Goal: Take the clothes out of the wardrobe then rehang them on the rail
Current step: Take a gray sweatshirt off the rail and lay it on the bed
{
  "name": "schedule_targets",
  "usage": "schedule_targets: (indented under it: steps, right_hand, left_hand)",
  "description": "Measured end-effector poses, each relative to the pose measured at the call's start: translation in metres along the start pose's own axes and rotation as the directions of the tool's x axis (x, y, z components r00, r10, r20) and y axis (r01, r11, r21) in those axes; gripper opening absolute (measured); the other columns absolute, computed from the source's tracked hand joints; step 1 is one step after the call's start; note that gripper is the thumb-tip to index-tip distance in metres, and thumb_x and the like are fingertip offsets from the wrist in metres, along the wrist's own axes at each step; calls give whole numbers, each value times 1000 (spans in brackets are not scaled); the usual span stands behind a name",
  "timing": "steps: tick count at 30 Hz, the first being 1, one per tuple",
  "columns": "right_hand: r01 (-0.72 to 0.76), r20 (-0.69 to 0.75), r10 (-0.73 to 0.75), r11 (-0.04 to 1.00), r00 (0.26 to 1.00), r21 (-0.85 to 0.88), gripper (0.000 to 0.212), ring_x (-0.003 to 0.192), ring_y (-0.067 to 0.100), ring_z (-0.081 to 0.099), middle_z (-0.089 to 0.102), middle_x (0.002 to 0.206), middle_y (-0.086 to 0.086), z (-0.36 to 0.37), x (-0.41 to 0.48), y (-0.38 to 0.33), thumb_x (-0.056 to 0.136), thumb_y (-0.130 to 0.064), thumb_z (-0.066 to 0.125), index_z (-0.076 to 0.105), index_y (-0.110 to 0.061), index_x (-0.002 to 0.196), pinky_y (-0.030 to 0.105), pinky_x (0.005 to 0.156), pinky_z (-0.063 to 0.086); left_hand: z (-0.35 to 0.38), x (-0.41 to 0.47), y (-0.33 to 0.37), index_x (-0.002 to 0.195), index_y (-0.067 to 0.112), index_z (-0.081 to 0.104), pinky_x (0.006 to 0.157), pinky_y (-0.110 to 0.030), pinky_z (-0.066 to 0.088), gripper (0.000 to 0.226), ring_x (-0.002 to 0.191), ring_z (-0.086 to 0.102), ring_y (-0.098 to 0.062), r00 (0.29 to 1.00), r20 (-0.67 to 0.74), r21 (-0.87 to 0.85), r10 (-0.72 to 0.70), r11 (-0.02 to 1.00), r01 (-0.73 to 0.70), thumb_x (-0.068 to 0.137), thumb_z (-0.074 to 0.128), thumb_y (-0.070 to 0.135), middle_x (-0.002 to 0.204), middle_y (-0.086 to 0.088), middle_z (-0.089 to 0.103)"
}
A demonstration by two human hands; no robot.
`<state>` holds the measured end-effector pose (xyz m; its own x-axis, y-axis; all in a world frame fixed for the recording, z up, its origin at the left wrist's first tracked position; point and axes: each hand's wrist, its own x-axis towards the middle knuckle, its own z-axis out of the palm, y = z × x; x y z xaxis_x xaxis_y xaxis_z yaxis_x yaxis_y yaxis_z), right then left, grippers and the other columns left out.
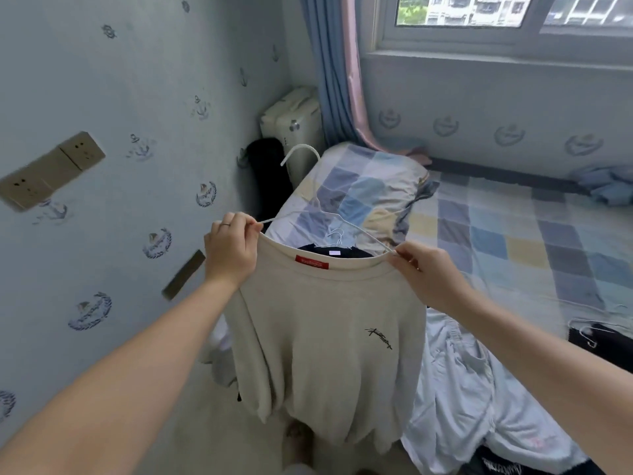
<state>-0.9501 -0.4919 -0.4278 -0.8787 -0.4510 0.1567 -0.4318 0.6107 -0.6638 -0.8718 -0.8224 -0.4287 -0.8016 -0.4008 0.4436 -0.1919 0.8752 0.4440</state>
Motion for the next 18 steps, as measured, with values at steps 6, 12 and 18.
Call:
schedule_targets:
  steps: [6, 12, 18]
  right_hand:
    - [-161, -36, 158, 982, 987, -95, 11, 77, 28, 54, 63, 82, 10, 36, 52, 26, 95, -12, 62, 66, -3, 90, 37, 71, 41]
    - [-333, -86, 323, 928, 942, -169, 9, 79, 28, 56, 58, 80, 1, 80, 114, 45, 94, -11, 61, 66, -6, 89, 35, 69, 37]
    - [-458, -86, 453, 848, 887, -266, 10, 90, 31, 57, 61, 90, 3, 135, 159, 83, 97, -19, 57, 65, -13, 96, 43, 80, 44]
  left_hand:
    - [75, 62, -34, 98, 5, 63, 82, -46, 41, 21, 94, 53, -37, 987, 155, -68, 39, 997, -29, 102, 52, 23, 103, -13, 62]
    - [140, 111, -77, 98, 7, 63, 84, -44, 35, 20, 99, 52, -36, 955, 295, -129, 18, 991, 21, 101, 54, 24, 105, -11, 62]
    - [213, 127, -120, 98, 12, 61, 85, -44, 34, 20, 106, 51, -35, 902, 430, -108, -43, 989, 99, 101, 51, 29, 109, -11, 61]
